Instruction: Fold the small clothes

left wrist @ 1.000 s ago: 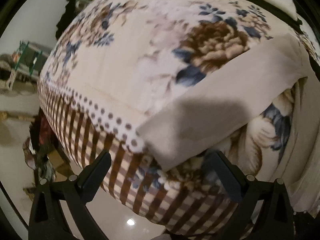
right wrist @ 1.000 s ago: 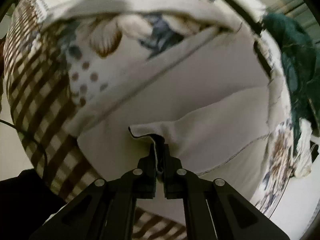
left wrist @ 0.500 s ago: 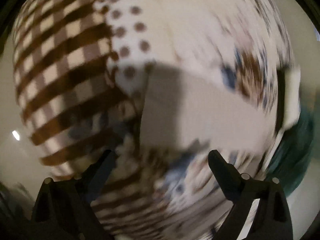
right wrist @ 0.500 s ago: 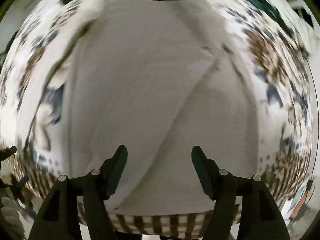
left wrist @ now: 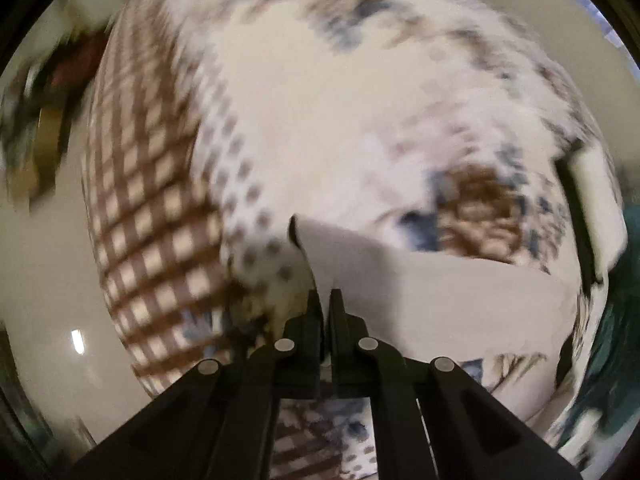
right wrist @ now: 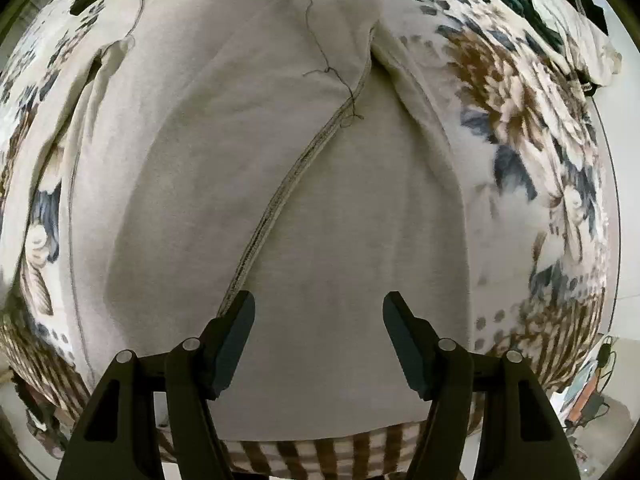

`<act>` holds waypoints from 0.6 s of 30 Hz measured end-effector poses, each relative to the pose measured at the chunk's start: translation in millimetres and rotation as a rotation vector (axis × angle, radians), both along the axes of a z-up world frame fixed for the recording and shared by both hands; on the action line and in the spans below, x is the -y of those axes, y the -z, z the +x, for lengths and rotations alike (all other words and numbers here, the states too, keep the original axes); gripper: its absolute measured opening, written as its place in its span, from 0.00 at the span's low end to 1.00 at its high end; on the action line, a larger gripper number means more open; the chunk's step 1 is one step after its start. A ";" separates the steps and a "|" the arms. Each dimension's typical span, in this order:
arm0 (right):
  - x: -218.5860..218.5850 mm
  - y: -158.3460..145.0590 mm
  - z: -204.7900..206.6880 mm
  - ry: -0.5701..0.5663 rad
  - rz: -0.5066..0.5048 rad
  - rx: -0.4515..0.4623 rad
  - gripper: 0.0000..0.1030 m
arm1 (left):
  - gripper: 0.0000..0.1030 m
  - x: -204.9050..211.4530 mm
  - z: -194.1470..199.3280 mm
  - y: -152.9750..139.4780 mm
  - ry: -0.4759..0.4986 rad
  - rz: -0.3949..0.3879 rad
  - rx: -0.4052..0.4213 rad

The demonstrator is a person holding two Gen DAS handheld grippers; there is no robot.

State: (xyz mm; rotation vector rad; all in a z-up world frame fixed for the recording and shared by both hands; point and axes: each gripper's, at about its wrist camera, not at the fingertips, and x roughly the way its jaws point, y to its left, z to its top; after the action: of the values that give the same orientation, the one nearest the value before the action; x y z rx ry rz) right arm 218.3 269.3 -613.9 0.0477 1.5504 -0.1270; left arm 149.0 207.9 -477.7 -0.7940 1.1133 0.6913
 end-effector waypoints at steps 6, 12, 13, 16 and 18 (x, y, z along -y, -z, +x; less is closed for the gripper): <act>29.2 -1.5 6.5 -0.014 0.047 0.007 0.78 | 0.01 81.3 52.0 -82.1 0.459 0.213 0.166; 102.4 -0.5 -24.9 0.044 0.103 -0.030 0.85 | 0.01 257.9 79.3 -88.8 1.025 0.165 0.248; 123.3 -1.2 -36.4 0.065 0.099 -0.034 0.85 | 0.01 287.5 71.9 -83.6 1.116 0.145 0.242; 174.7 2.2 -72.5 0.123 0.083 -0.054 0.85 | 0.01 359.5 46.9 -59.3 1.328 0.070 0.199; 218.1 2.8 -94.4 0.166 0.071 -0.067 0.85 | 0.01 388.9 29.6 -43.9 1.415 0.027 0.157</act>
State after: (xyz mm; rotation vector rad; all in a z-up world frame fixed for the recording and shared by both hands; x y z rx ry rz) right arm 123.9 51.1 -616.8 0.2302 1.6170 -0.2068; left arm 178.6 -181.1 -433.8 0.0895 1.2032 -0.5397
